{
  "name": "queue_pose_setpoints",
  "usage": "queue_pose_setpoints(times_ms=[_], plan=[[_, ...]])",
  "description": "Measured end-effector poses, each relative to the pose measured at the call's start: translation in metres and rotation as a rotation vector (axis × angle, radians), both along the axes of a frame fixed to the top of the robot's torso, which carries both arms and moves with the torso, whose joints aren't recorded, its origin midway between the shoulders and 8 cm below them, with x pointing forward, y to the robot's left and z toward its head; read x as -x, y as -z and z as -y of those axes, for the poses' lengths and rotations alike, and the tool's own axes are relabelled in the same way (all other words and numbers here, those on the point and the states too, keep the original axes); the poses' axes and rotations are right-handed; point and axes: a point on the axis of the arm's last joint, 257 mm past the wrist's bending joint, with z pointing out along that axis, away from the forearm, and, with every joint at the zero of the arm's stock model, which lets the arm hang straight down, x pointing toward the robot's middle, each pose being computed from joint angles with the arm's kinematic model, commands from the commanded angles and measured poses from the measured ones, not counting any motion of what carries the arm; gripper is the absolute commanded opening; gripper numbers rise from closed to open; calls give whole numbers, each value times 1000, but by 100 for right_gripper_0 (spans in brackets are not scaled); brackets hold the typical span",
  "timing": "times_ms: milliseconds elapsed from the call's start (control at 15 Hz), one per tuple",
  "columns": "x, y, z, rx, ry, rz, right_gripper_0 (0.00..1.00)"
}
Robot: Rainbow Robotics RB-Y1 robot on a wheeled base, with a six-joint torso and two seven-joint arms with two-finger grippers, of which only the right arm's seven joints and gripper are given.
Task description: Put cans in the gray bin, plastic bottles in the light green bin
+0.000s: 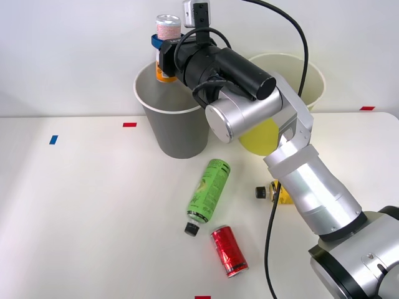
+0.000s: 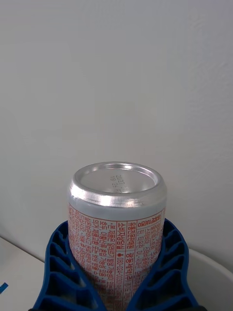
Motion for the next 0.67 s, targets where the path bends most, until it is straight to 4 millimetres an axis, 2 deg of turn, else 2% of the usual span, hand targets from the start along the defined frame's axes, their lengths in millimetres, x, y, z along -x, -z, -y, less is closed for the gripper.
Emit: queue_pose_setpoints(times_ms=[67, 133, 200, 667], plan=[[0, -2, -1, -2, -3, 1, 1], [0, -3, -1, -2, -3, 4, 43], [-1, -3, 0, 1, -1, 4, 100], [-5, 2, 15, 114, 34, 92, 100]])
